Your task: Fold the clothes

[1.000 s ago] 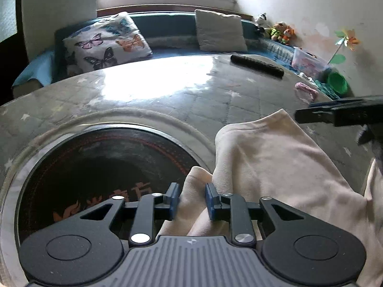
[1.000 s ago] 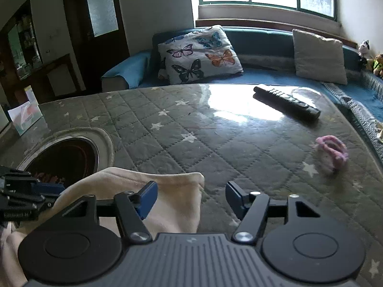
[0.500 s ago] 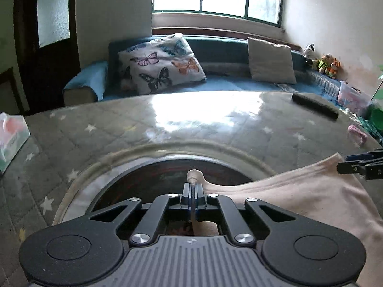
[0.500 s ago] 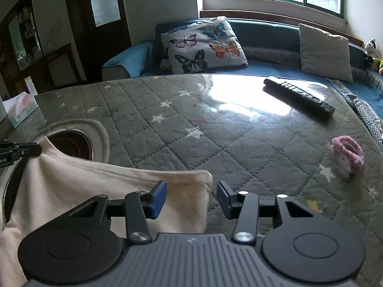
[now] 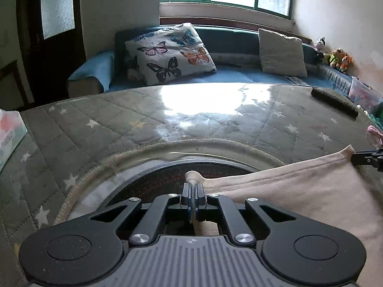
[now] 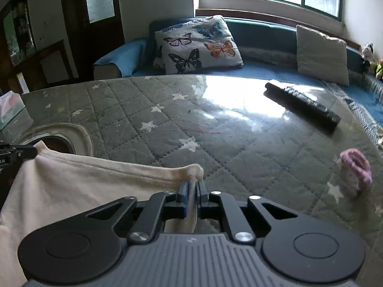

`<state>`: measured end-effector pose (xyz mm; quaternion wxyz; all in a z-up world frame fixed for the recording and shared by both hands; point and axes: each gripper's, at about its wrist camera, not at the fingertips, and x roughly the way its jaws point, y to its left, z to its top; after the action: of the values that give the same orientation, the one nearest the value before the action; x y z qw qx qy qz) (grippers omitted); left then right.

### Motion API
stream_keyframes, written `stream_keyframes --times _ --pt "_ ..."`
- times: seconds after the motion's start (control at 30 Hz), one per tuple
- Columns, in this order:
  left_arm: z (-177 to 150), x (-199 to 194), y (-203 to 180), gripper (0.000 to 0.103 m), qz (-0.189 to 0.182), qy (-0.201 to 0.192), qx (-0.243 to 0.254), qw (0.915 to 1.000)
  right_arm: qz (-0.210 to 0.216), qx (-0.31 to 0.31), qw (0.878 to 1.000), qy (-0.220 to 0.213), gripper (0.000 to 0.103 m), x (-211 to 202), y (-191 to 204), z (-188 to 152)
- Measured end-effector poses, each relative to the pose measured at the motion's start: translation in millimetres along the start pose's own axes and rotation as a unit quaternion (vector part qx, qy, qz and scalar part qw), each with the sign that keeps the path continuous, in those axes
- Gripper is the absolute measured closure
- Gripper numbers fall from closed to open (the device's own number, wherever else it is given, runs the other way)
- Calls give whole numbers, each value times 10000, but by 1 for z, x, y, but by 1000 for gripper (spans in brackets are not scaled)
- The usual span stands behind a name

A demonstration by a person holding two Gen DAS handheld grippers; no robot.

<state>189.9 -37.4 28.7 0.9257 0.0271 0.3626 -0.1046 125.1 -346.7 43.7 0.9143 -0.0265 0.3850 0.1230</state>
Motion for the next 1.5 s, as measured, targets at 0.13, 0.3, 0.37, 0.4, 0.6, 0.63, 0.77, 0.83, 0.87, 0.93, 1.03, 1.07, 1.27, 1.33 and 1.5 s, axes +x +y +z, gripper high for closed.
stream_keyframes --times 0.13,0.3,0.37,0.4,0.6,0.63,0.77,0.83,0.87,0.93,1.03,1.07,1.27,1.33,1.5 --pt "-4 -18 3 91 64 -18 7 10000 99 -173 9998 -85 76 -20 6 1" --pt "-18 -54 -2 53 127 -131 137 9997 419 -591 9973 -119 57 -55 32 -13" --pt "-26 -68 -6 46 89 -148 195 9997 577 -771 9953 -109 46 -70 44 -24" --pt "-32 -76 -10 45 74 -154 228 9996 652 -867 9941 -81 45 -75 50 -31" --pt "-70 -113 -36 28 -83 -166 611 9980 1026 -1431 9842 160 37 -103 89 -78" --pt "-77 -119 -41 26 -121 -172 653 9976 1077 -1512 9824 184 35 -108 96 -86" --pt "-104 -139 -59 20 -288 -211 887 9954 1179 -1771 9769 183 29 -127 115 -115" --pt "-116 -149 -68 17 -362 -256 1035 9936 1175 -1841 9758 90 26 -139 121 -126" --pt "-122 -153 -73 16 -378 -270 1106 9928 1185 -1845 9756 79 26 -143 124 -131" --pt "-133 -160 -80 16 -376 -324 1274 9906 1210 -1851 9752 95 26 -146 127 -141" --pt "-147 -166 -87 13 -360 -347 1466 9879 1127 -2034 9726 84 26 -151 135 -152" --pt "-151 -167 -88 13 -338 -316 1516 9874 1093 -2117 9712 51 26 -154 136 -153" --pt "-162 -174 -71 13 -92 -276 1276 9914 1190 -2201 9679 -228 26 -161 147 -138" --pt "-161 -179 -57 13 30 -317 1088 9935 1272 -2171 9673 -306 27 -161 153 -131" --pt "-151 -185 -2 15 681 -345 314 9966 1743 -2240 9586 -227 33 -154 175 -128"
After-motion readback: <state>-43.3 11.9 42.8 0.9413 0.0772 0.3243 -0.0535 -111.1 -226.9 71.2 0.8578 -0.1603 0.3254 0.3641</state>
